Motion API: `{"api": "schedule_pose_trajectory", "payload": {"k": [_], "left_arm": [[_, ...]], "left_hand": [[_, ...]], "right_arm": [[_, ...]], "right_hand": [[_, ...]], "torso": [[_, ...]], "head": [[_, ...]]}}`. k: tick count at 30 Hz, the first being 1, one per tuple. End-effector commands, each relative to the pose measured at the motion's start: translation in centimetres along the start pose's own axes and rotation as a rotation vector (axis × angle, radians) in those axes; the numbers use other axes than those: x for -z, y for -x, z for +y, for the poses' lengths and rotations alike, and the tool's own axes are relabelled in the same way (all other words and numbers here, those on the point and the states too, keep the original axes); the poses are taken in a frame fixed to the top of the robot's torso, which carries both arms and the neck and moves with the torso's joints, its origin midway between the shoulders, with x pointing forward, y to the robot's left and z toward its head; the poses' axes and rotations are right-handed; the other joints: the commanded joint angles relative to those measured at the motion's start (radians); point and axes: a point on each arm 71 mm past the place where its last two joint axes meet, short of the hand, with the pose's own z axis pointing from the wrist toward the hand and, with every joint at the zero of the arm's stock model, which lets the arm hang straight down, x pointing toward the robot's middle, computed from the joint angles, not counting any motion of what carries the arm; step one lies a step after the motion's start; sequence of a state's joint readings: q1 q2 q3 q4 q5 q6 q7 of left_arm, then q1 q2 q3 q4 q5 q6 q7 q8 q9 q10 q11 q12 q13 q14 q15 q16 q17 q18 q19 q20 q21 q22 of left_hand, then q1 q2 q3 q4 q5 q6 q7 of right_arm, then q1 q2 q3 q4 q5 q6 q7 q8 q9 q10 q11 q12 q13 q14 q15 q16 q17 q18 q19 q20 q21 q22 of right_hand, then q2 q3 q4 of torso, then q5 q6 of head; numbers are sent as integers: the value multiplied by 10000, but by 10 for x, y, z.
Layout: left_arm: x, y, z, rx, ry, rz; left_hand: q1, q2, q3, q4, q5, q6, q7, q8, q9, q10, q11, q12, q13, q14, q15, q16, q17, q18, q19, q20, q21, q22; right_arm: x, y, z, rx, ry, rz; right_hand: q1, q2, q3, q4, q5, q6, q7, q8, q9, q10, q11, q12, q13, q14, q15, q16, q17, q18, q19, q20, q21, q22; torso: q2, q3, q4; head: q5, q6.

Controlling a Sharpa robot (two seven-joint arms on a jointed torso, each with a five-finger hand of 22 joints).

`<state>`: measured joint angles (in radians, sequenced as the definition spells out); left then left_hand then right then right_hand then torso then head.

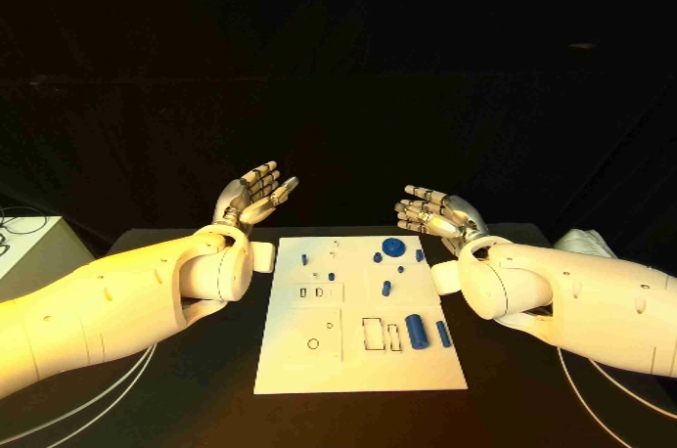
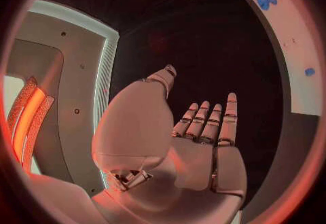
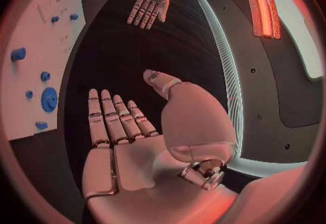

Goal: Assemble the parts on the task board

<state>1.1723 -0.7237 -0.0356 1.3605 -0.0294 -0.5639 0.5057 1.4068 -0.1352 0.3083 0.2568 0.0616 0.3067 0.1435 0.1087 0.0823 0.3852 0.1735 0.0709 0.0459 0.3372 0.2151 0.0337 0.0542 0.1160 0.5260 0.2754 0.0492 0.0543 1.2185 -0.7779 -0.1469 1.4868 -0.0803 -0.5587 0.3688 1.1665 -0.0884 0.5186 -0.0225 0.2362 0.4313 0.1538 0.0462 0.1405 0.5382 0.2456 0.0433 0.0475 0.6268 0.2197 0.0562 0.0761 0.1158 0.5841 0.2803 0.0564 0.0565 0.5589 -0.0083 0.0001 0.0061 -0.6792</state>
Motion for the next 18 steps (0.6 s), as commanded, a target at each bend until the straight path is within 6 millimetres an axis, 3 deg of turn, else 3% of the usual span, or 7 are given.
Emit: {"api": "schedule_pose_trajectory", "payload": {"k": [1, 4, 7, 8, 11, 12, 18], "left_arm": [[-4, -7, -6, 270, -480, 1200], [2, 2, -12, 273, -680, 1214], [4, 3, -13, 307, -715, 1305], [4, 4, -13, 312, -715, 1341], [6, 5, -14, 348, -687, 1478], [7, 5, -15, 361, -672, 1527], [15, 6, -21, 441, -566, 1849]], "left_hand": [[578, 11, 168, 38, 64, 412, 882, 156, 83, 486, 200, 163, 46, 522, 93, 141, 71, 233, 302, 145, 105, 40], [667, 79, 310, -116, 68, 1287, 1031, 474, 257, 1145, 382, 304, 64, 1699, 49, 365, 231, 254, 1118, 152, 266, 118], [645, 117, 497, -280, 64, 2128, 1084, 763, 415, 2155, 498, 428, 109, 2877, -9, 587, 382, 341, 2168, 151, 507, 209], [627, 135, 635, -388, 61, 2975, 1056, 1080, 585, 3615, 537, 753, 219, 4594, -149, 1023, 651, 517, 2728, 130, 778, 297], [520, 114, 802, -503, 57, 3374, 1056, 1151, 623, 4160, 548, 677, 184, 4916, -201, 1059, 680, 599, 3054, 120, 888, 292], [472, 99, 923, -582, 49, 4209, 1054, 1436, 772, 4641, 421, 745, 209, 5367, -345, 1231, 781, 672, 3452, 62, 1084, 349], [231, -94, 1612, -859, 46, 5310, 815, 1715, 874, 6264, -25, 704, 230, 7092, -919, 2004, 1614, 672, 4830, -531, 1940, 661]], "right_arm": [[-1, -8, 0, 259, -324, 1460], [-13, 11, 18, 2782, 1518, 1188], [-16, 14, 25, 3918, 2182, 1238], [-18, 15, 27, 4296, 2373, 1271], [-20, 16, 32, 5215, 2724, 1390], [-21, 16, 34, 5538, 2815, 1432], [-29, 21, 44, 7745, 2962, 1792]], "right_hand": [[1384, -107, 240, -696, -576, 1801, 1218, 464, 373, 2580, -121, 338, 172, 2429, -209, 505, 282, 459, 1951, 58, 446, 193], [1547, -143, 259, -768, -599, 2644, 1085, 675, 536, 3428, -270, 414, 185, 2846, -357, 615, 323, 603, 2301, 51, 558, 196], [1616, -273, 351, -795, -700, 4006, 887, 1024, 773, 4274, -504, 472, 164, 3576, -609, 829, 399, 694, 3003, -116, 849, 249], [1615, -311, 386, -780, -729, 4178, 845, 1074, 773, 4488, -561, 451, 160, 3764, -679, 870, 412, 692, 3232, -196, 944, 266], [1622, -388, 441, -767, -739, 4425, 785, 1130, 764, 4814, -642, 396, 156, 4046, -786, 922, 426, 685, 3567, -330, 1074, 282], [1637, -435, 458, -777, -752, 4532, 747, 1152, 760, 4965, -686, 371, 158, 4169, -838, 946, 430, 685, 3716, -393, 1137, 293], [1666, -578, 178, -696, -894, 5130, 524, 1295, 748, 5905, -992, 285, 177, 5334, -1293, 1351, 689, 655, 4998, -958, 1964, 629]], "torso": [[5, -2, 0], [160, -75, 73], [269, -77, 136], [296, -76, 156], [368, -87, 198], [412, -98, 218], [672, -85, 327]], "head": [[1, -2], [-171, -168], [-172, -120], [-178, -152], [-201, -169], [-222, -143], [-344, -74]]}}
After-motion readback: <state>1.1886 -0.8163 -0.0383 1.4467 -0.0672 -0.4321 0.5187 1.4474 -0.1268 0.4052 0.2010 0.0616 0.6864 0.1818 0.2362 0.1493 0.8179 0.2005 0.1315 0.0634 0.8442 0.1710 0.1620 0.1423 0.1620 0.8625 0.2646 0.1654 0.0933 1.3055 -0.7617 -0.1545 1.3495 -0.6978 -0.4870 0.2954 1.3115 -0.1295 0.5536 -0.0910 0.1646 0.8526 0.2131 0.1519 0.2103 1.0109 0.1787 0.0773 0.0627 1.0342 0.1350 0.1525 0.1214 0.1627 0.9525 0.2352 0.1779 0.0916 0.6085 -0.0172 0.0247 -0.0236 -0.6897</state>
